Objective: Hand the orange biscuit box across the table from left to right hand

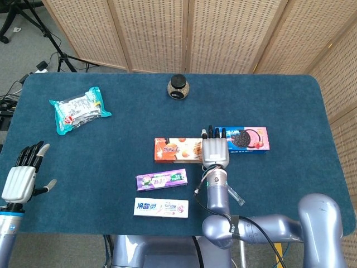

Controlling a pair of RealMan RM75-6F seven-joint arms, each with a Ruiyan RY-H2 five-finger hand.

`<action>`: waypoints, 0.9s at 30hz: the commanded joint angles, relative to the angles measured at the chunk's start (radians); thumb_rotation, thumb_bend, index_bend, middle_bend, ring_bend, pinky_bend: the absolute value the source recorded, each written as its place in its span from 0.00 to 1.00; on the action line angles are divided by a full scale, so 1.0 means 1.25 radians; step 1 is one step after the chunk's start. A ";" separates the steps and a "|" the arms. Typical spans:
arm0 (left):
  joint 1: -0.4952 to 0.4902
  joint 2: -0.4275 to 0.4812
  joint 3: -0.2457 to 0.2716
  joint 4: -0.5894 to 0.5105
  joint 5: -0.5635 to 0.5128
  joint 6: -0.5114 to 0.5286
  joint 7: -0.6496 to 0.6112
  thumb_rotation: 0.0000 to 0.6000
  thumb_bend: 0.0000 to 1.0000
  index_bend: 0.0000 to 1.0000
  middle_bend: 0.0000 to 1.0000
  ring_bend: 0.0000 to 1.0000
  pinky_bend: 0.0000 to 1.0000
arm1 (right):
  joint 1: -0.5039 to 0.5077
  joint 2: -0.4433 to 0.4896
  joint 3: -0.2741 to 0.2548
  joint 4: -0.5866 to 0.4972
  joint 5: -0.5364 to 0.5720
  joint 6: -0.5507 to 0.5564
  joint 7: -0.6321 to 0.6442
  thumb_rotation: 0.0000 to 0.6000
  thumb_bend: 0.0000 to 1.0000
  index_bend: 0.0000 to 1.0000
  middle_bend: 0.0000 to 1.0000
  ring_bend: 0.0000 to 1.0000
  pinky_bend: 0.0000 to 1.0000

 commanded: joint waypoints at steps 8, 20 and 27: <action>0.003 -0.002 -0.010 0.000 -0.002 -0.007 0.006 1.00 0.21 0.07 0.00 0.00 0.00 | 0.038 -0.051 0.032 0.090 0.037 -0.085 -0.003 1.00 0.10 0.07 0.00 0.00 0.00; 0.003 -0.004 -0.011 0.002 0.003 -0.024 0.009 1.00 0.21 0.07 0.00 0.00 0.00 | 0.043 -0.072 0.021 0.167 0.061 -0.179 0.007 1.00 0.10 0.07 0.00 0.00 0.00; 0.005 -0.003 -0.014 0.000 0.002 -0.028 0.014 1.00 0.21 0.07 0.00 0.00 0.00 | 0.049 -0.086 0.010 0.206 0.051 -0.235 0.025 1.00 0.10 0.07 0.00 0.00 0.00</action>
